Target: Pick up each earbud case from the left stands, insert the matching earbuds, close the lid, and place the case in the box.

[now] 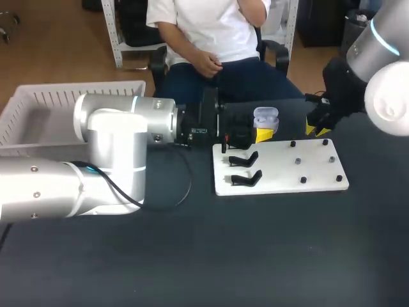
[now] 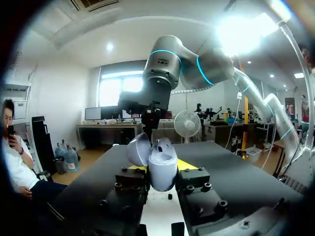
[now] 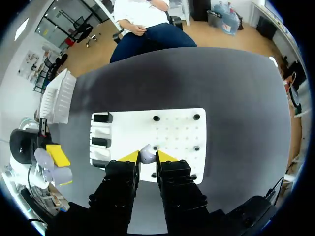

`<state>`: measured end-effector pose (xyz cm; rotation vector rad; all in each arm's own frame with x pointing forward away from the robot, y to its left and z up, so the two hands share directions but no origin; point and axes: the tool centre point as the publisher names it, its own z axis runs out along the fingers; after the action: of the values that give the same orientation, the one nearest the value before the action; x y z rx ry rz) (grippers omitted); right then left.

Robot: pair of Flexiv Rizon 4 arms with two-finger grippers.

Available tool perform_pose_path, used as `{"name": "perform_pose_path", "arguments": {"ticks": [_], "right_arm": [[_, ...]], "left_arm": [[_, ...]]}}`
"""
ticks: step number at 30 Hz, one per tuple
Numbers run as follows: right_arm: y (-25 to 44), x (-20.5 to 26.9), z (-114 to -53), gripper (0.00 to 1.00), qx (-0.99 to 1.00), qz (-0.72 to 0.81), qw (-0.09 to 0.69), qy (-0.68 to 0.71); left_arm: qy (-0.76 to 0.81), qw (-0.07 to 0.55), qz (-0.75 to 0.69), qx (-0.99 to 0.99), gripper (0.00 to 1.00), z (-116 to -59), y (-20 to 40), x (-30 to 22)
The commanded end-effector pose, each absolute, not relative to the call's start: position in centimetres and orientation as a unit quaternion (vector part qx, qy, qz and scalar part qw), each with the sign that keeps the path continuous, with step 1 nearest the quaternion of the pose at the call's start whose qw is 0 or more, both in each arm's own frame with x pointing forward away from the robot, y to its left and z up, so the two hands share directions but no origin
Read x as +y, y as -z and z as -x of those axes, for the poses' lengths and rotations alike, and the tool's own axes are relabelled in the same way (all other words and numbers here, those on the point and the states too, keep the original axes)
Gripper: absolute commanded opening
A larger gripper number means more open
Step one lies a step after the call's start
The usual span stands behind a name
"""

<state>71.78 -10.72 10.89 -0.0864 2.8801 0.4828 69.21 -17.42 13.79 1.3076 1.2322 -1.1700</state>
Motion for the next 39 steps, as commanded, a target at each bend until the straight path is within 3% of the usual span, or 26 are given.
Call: {"name": "perform_pose_path", "arguments": {"ticks": [1,19,33,39], "right_arm": [[-14.5,-11.7,-68.0,0.0,0.976,0.09,0.12,-0.156],[-21.9,-8.2,-61.8,0.0,0.947,0.28,0.115,-0.109],[-23.9,-2.1,-62.4,0.0,0.932,0.332,0.122,-0.08],[-24.1,-1.8,-62.5,0.0,0.932,0.329,0.127,-0.082]], "left_arm": [[0.478,0.481,-0.534,0.504,0.0,-69.1,-13.7,-17.4],[0.478,0.481,-0.534,0.504,0.0,-69.1,-13.7,-17.4],[0.478,0.481,-0.534,0.504,0.0,-69.1,-13.7,-17.4],[0.478,0.481,-0.534,0.504,0.0,-69.1,-13.7,-17.4]]}}
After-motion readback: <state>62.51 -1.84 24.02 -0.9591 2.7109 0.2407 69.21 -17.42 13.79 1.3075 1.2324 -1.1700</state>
